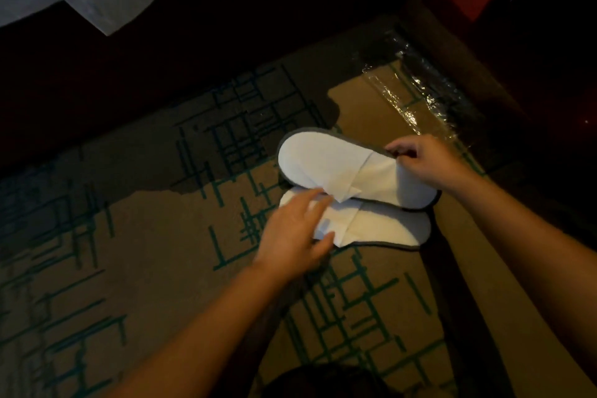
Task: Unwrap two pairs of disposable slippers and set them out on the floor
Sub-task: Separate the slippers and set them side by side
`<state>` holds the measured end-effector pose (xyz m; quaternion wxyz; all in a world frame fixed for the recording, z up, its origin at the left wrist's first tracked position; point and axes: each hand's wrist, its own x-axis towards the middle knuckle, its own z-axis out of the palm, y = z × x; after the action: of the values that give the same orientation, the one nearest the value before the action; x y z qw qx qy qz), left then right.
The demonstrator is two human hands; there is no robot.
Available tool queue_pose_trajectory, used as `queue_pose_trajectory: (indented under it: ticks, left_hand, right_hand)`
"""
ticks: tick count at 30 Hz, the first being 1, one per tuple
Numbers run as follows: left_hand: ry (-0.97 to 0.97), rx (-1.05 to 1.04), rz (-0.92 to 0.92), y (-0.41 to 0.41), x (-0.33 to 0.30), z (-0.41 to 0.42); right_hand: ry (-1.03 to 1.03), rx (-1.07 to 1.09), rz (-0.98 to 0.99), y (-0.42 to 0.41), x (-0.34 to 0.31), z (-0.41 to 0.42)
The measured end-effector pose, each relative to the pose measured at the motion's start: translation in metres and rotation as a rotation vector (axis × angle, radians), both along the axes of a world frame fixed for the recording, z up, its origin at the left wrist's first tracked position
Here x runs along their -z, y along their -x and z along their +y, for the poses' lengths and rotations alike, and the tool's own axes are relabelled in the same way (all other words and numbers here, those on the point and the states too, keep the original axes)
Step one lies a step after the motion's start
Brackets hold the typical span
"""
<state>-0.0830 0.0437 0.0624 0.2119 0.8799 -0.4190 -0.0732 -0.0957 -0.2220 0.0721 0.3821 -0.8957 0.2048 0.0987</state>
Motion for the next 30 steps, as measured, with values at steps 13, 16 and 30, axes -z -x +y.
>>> queue_pose_trajectory:
  ticks: [13,16,30]
  left_hand:
    - [-0.681,0.208,0.148,-0.066,0.042,-0.008]
    - [-0.654,0.166,0.201,-0.063,0.043,-0.007]
    - [-0.434,-0.113,0.298,0.028,0.039,0.019]
  right_hand:
    - [0.399,-0.072,0.149,0.076,0.026,0.085]
    - [0.241,0.162,0.362,0.107,0.043,0.096]
    - [0.13,-0.305,0.207,-0.004,0.039,0.055]
